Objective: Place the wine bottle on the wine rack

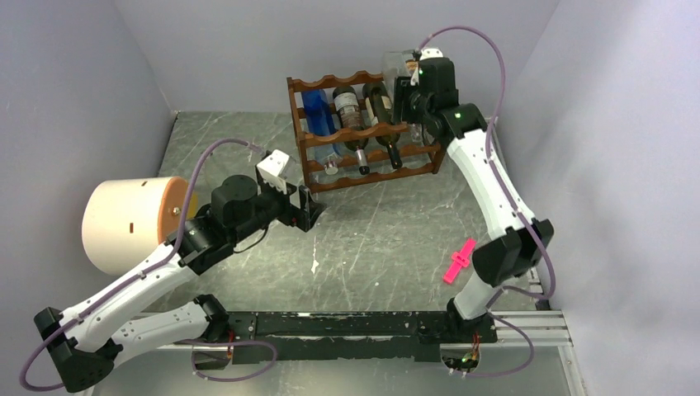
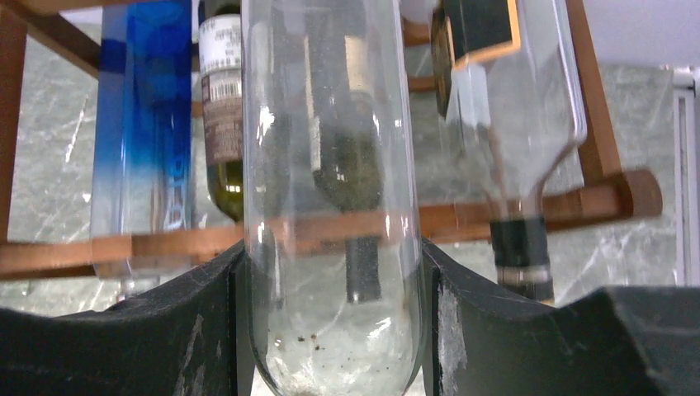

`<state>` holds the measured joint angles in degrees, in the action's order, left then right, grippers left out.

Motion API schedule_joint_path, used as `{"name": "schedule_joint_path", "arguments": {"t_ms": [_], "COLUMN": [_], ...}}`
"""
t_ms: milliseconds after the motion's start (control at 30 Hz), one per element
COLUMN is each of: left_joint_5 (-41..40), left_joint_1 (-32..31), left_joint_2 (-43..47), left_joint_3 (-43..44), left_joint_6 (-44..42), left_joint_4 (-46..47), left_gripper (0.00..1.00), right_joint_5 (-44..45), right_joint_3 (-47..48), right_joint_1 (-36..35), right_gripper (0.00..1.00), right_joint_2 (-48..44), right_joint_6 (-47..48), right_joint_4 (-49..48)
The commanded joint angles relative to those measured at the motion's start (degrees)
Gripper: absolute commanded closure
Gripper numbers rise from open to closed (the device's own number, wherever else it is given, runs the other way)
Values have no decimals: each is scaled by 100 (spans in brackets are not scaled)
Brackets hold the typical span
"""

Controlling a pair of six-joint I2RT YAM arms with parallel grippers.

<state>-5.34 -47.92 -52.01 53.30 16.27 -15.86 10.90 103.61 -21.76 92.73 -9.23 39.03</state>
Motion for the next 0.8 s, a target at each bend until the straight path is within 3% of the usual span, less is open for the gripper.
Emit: {"name": "schedule_joint_path", "arguments": {"t_ms": [0,167,400,767], "left_joint_5": [58,402,621,799], "left_joint_1": [10,10,11,9], "left_joint_2": [159,240,255,250], "left_joint_3": [-74,-171,-147,-160], "left_joint_6": [27,206,31,-91], "left_joint_4": [-47,-72,-39,79], "left_gripper": [3,3,3,3], "right_joint_5": [-684,-590,-298,-268], "right_joint_3": [1133,1571,1461,1959], "right_joint_1": [137,137,152,161], "right_gripper": [100,100,100,100], "right_joint_2": [642,1214,1466,2172], "right_joint_6": [313,411,428,310], "right_joint_4": [-237,-215,-762,-515]}}
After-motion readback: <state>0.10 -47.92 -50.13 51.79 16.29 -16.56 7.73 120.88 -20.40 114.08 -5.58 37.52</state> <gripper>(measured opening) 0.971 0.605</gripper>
